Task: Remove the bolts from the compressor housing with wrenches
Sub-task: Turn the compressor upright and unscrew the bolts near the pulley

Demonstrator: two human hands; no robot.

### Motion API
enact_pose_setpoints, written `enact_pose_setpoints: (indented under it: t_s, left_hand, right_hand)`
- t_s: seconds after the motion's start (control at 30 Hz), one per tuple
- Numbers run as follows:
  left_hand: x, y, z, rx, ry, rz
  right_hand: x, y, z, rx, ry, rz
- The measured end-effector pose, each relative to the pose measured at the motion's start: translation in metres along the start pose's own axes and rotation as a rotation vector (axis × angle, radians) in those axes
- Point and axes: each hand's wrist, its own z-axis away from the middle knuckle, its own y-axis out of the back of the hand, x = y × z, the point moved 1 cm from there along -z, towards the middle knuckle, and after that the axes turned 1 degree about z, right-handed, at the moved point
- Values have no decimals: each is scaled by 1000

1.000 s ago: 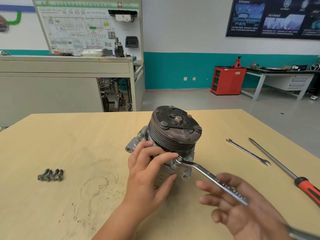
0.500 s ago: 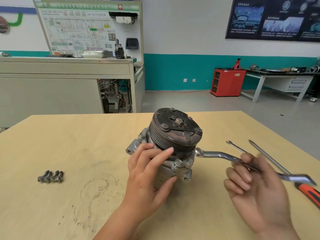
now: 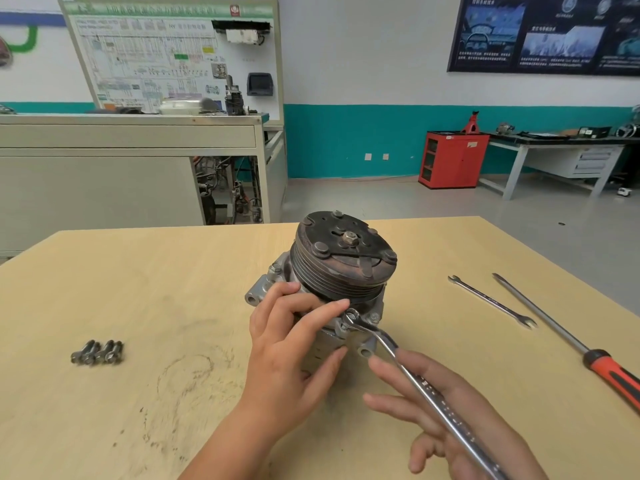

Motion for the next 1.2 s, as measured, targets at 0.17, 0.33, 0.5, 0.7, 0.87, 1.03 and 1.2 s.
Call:
enact_pose_setpoints:
  t_s: [0.17, 0.33, 0.5, 0.7, 0.87, 1.03, 1.2]
  left_hand:
    - [1, 0, -1, -3, -12, -9]
    - [1, 1, -2, 9, -2, 22]
    - [2, -1, -2, 15, -14, 41]
    - [-3, 0, 1, 16, -31, 41]
    - [-4, 1, 1, 8, -8, 49]
    - [-3, 1, 1, -2, -25, 32]
    - [-2, 1, 1, -3, -9, 24]
  right_hand:
    - [-2, 9, -7, -153, 48, 52]
    - [-14, 23, -17, -271, 272, -574]
    - [-18, 31, -60, 269, 65, -422]
    - [-12, 37, -55, 43, 247, -756]
    - [-3, 32, -2, 53, 277, -752]
    - [12, -1, 3, -128, 173, -450]
    - [3, -12, 5, -167, 158, -9]
